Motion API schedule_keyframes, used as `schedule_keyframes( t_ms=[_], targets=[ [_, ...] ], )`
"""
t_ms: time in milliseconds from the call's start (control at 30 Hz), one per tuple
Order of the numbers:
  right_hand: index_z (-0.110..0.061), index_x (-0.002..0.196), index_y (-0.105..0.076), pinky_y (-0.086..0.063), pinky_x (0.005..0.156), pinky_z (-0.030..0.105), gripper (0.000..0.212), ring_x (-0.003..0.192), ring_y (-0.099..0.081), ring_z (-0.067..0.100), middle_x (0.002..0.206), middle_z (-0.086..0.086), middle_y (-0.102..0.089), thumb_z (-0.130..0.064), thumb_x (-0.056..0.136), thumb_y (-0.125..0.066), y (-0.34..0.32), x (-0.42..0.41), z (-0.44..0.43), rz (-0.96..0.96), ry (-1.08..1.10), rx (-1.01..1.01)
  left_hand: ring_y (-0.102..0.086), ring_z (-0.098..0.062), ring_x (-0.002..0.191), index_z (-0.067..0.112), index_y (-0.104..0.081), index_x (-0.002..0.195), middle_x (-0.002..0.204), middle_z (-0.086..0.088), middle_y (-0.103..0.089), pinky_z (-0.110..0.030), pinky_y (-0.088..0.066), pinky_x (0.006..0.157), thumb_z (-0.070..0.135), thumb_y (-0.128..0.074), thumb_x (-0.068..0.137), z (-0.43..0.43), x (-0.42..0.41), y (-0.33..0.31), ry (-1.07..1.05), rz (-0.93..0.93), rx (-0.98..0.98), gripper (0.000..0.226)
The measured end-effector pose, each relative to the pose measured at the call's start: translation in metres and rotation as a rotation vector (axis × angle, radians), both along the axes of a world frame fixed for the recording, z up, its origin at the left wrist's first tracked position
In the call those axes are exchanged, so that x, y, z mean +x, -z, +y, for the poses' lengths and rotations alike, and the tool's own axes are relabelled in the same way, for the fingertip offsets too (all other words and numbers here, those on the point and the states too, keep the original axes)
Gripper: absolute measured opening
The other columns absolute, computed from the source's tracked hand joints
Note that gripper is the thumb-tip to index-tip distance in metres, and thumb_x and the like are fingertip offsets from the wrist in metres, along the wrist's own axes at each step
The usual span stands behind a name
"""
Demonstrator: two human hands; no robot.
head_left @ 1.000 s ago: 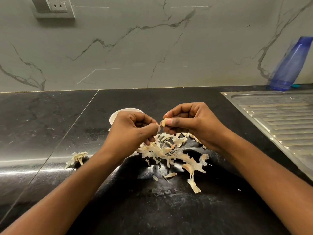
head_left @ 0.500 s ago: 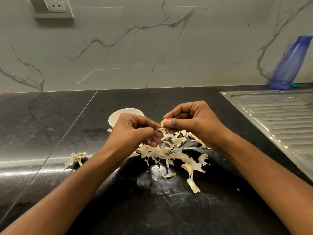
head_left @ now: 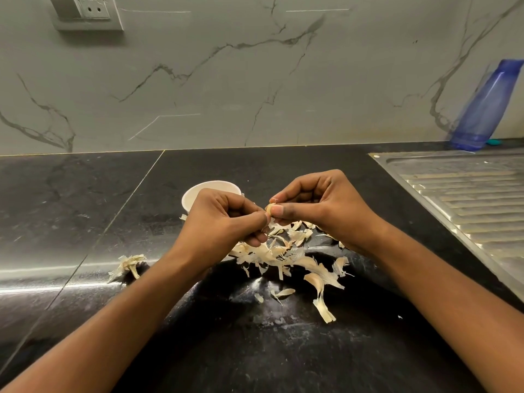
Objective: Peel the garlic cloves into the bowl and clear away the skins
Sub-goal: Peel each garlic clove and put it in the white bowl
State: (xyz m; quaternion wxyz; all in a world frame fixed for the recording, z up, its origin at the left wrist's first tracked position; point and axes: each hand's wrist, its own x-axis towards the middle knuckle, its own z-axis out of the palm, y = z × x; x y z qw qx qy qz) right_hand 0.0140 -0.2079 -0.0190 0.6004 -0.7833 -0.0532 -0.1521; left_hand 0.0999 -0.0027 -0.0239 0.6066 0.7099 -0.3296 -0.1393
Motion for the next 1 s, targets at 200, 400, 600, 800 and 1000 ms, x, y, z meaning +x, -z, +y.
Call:
schedule_keyframes(
  t_ms=[200,400,600,800,1000],
  targets=[
    [0.004,0.103,-0.078,-0.066,0.080,0.035,0.022,0.088,-0.079,0.034,0.095,0.016,-0.081,-0.005,0.084,-0.083,-0.0004,0.0003,0.0001,0.001,-0.011,-0.010,-0.073,-0.027,0.062,-0.004,-0.079,0.085,0.073,-0.022,-0.075,-0.029,-0.062,0.060,-0.002,-0.075,0.091,0.0002,0.0004,0.0009,0.001,-0.025,-0.002,0.008],
    [0.003,0.104,-0.078,-0.066,0.081,0.035,0.021,0.088,-0.080,0.032,0.095,0.015,-0.081,-0.005,0.085,-0.083,-0.0012,-0.0001,-0.0016,0.001,-0.006,-0.043,-0.075,-0.029,0.065,-0.004,-0.080,0.087,0.074,-0.020,-0.076,-0.030,-0.064,0.064,-0.002,-0.075,0.091,0.0001,0.0004,0.0005,0.012,-0.034,0.014,0.007],
    [0.003,0.104,-0.078,-0.066,0.080,0.035,0.020,0.088,-0.080,0.031,0.095,0.014,-0.081,-0.004,0.086,-0.083,-0.0016,-0.0002,-0.0011,-0.006,-0.004,-0.093,-0.076,-0.032,0.066,-0.002,-0.080,0.085,0.073,-0.019,-0.076,-0.032,-0.066,0.066,-0.004,-0.074,0.090,-0.0001,-0.0003,0.0003,0.010,-0.064,0.037,0.009],
    [0.004,0.104,-0.079,-0.065,0.078,0.030,0.019,0.086,-0.080,0.029,0.093,0.013,-0.081,-0.002,0.086,-0.083,-0.0010,0.0003,0.0009,-0.007,-0.010,-0.091,-0.074,-0.034,0.065,-0.001,-0.081,0.082,0.071,-0.019,-0.075,-0.035,-0.066,0.064,-0.004,-0.074,0.089,-0.0004,-0.0006,0.0026,-0.010,-0.107,0.034,0.010],
    [0.007,0.105,-0.077,-0.064,0.076,0.029,0.020,0.086,-0.080,0.030,0.094,0.016,-0.081,0.000,0.087,-0.082,-0.0011,-0.0003,0.0022,0.001,-0.026,-0.030,-0.068,-0.022,0.057,-0.002,-0.079,0.077,0.067,-0.017,-0.073,-0.028,-0.059,0.056,-0.007,-0.075,0.087,-0.0017,-0.0018,0.0042,-0.049,-0.120,-0.003,0.012]
  ],
)
